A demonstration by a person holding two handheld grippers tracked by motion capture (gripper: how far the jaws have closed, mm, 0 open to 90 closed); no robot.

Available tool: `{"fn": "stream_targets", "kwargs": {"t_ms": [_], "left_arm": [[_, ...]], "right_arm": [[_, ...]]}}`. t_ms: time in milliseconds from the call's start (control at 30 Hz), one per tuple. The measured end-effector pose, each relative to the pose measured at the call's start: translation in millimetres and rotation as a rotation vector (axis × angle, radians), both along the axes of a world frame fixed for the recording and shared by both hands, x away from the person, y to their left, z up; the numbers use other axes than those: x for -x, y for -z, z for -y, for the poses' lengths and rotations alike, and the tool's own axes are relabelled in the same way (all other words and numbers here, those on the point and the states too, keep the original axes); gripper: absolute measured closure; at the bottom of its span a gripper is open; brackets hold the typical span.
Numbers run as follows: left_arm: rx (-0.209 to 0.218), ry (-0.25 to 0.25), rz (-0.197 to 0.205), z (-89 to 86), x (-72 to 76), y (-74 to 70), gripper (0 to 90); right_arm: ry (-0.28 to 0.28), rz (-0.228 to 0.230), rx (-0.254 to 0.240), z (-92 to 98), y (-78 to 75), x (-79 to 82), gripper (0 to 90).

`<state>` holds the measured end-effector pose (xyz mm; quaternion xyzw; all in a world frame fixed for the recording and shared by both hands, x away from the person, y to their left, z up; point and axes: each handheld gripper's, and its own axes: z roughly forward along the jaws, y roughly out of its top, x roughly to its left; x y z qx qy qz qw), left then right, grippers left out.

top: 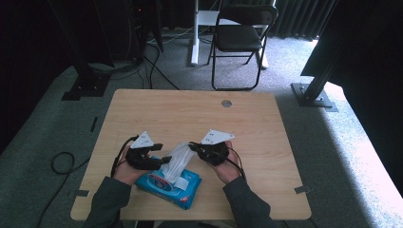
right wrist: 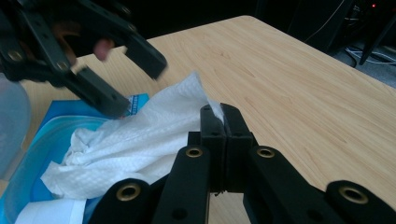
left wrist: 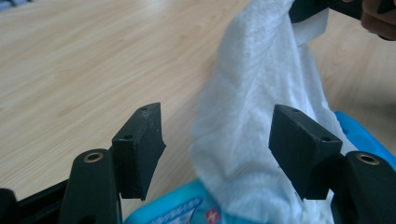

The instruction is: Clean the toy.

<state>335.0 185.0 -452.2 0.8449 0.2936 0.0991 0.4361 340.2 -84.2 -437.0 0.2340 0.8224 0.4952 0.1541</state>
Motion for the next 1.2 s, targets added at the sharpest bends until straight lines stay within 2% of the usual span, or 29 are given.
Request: {"fn": "stream_targets", "kwargs": {"t_ms": [133, 367, 500, 600, 633, 767, 933, 1167, 1200], "left_arm": [[-0.001, 0.039, -0.027, 7.8, -5.0, 4.4, 38.2], [0.014, 0.087, -0.08, 10.0, -11.8, 7.7, 51.7], [-0.005, 0.104, -0.088, 12.4, -14.1, 7.8, 70.3], [-0.019, 0.107, -0.075, 13.9, -14.2, 7.5, 81.7], [-0.035, 0.1, -0.066, 15.1, -14.6, 6.8, 85.2], [-0.052, 0.086, -0.052, 16.7, -16.9, 4.5, 88.1], [-0.047, 0.065, -0.035, 17.2, -20.7, 1.7, 88.7], [-0.013, 0.016, -0.016, 16.8, -28.3, -1.4, 89.1], [0.004, 0.008, -0.018, 16.3, -29.8, -2.2, 89.1]], "right_arm": [[0.0, 0.006, -0.003, -0.7, -2.0, -0.1, 89.9], [0.004, 0.019, 0.006, -1.6, -4.4, -0.2, 89.9], [0.006, 0.019, 0.006, -1.7, -5.4, -1.0, 89.8], [0.009, 0.017, 0.007, -1.7, -4.9, -1.3, 89.8], [0.01, 0.015, 0.006, -0.8, -4.1, -1.5, 89.7], [0.012, 0.014, 0.007, 1.5, -2.7, -1.0, 88.9], [0.027, 0.007, -0.001, 7.9, -1.0, -1.5, 82.8], [0.034, -0.006, 0.0, 17.3, 4.4, 1.6, 74.5], [0.038, -0.008, 0.0, 19.3, 5.4, 2.1, 73.4]]}}
